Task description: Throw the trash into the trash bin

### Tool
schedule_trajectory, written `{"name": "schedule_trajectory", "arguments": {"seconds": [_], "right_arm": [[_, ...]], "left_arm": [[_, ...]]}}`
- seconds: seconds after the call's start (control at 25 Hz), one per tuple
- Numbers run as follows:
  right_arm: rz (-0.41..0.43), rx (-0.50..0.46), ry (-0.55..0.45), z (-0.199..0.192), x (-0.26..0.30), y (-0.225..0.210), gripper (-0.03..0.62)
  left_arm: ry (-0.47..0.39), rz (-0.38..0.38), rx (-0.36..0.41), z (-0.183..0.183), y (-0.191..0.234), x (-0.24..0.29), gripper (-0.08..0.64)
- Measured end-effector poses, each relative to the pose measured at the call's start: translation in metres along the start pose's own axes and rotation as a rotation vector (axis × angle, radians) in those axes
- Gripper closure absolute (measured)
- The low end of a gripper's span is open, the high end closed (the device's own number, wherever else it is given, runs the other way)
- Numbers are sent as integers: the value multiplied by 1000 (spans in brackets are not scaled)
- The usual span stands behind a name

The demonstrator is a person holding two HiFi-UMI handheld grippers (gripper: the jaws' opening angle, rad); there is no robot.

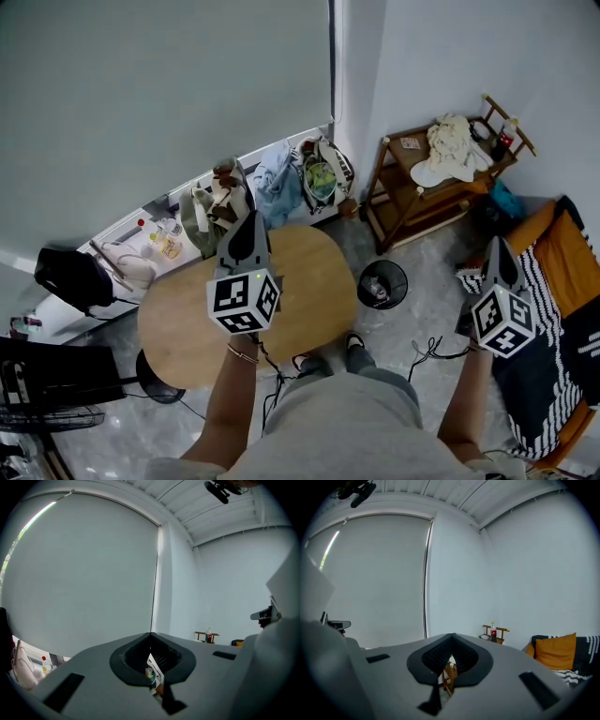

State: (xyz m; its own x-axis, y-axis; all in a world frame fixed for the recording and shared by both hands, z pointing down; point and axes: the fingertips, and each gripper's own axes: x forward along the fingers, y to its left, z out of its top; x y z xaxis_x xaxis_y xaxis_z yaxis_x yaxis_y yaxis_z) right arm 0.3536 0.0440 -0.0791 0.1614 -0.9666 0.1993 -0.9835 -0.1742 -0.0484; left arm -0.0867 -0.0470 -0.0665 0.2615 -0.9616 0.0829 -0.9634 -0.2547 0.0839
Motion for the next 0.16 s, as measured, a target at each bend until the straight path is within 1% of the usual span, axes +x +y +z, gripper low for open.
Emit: {"name": "schedule_trajectory", "arguments": {"seconds": [0.16], "right_arm": [[-11, -2, 6, -1, -1, -4, 589]], "left_arm": [[6, 6, -2, -1, 4, -1, 548]]}}
